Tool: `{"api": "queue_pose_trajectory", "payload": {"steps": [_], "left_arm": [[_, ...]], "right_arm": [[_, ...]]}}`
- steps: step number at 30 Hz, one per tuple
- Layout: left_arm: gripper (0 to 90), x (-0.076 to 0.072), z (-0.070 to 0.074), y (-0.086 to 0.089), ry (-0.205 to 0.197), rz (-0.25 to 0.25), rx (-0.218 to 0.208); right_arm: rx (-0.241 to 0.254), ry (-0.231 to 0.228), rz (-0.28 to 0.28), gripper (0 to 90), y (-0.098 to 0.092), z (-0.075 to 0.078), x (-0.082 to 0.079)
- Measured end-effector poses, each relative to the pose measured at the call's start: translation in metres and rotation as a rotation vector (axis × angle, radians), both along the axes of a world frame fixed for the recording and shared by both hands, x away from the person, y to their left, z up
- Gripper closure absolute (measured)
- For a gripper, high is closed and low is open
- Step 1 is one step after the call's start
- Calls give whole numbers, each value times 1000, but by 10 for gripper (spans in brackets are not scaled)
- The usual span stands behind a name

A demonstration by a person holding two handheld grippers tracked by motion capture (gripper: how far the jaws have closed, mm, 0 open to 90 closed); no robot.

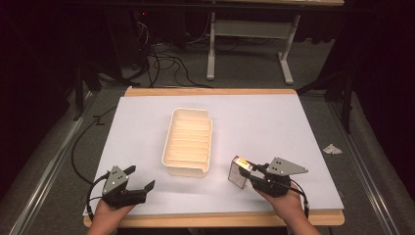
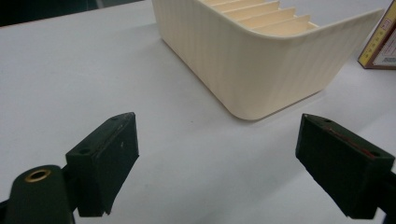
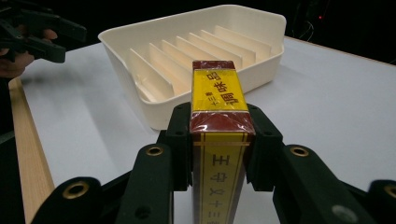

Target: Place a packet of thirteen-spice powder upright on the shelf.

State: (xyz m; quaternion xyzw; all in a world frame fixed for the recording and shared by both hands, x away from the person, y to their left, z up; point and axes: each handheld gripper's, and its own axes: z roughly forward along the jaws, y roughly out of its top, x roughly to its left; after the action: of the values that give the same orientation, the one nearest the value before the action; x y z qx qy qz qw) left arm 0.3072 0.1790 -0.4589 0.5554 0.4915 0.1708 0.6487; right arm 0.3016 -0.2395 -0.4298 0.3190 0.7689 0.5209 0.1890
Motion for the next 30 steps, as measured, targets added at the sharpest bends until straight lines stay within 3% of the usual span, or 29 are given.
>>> {"api": "queue_pose_trajectory", "payload": {"steps": [10,16,30], "left_arm": [[139,-3,2,0,-7,4,-4],[139,-3,2,4,-7,14,-15],[139,-6,2,12,-14,24,-12]], "right_arm": [[21,-23,-6,682,-13,13,13],[29,-39,16,682,-20,20,29],[38,-66,118,682,-5,31,59]]}}
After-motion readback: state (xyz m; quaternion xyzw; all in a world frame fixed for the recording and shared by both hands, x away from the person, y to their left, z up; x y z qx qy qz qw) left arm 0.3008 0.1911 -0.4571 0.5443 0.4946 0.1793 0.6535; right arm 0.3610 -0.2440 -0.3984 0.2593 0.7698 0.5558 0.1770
